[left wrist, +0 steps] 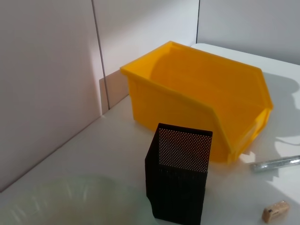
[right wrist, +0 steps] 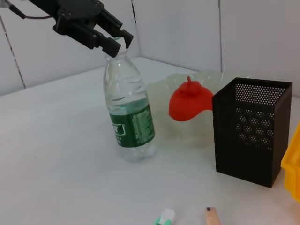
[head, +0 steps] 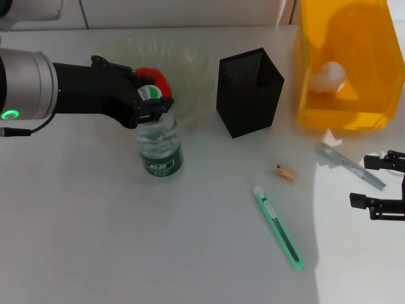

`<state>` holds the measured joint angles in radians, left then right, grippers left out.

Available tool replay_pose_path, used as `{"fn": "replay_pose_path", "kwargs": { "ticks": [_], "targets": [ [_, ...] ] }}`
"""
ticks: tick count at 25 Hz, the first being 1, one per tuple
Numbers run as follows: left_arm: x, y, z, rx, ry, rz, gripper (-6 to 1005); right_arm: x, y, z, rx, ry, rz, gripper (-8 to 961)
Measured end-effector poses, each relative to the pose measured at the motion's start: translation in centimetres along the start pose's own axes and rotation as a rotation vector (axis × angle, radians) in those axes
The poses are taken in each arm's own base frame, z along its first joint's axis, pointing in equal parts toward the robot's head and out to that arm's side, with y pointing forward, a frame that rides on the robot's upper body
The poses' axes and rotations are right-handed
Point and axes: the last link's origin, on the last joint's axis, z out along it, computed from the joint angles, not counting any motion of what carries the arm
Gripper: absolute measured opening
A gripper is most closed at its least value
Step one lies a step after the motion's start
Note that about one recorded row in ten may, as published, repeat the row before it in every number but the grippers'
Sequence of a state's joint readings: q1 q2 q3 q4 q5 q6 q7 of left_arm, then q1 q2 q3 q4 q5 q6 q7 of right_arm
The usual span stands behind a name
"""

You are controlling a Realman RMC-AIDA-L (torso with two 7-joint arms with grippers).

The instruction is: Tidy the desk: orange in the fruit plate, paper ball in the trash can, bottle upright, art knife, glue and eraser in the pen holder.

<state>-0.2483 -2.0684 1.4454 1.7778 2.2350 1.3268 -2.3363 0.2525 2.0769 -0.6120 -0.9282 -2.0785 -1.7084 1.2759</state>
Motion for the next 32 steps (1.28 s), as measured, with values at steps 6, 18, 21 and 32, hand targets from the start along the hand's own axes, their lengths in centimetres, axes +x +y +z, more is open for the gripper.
{"fn": "replay_pose_path", "kwargs": {
  "ticks": [6,18,21,32],
  "targets": [
    [0.0,-0.9,-0.8,0.024,0.013,-0.022,414,-0.2,-0.1,0.1,-0.003,-0.001,-0.006,833],
    [0.8,-1.0,-1.4,0.0,0.098,-0.019,133,-0.3,-0.2,0.2,-0.008,0.008,-0.007,833],
    [1.7,-0.8,-2.0,-0.028,0.194,0.016,164,-0.2,-0.2,0.2,-0.008,0.008,-0.006,833],
    [-1.4,4.6,-0.3,-0.282,0.431,0.24,408,-4.4,-1.1,-2.0,0.031,0.023,0.12,832]
  ]
}}
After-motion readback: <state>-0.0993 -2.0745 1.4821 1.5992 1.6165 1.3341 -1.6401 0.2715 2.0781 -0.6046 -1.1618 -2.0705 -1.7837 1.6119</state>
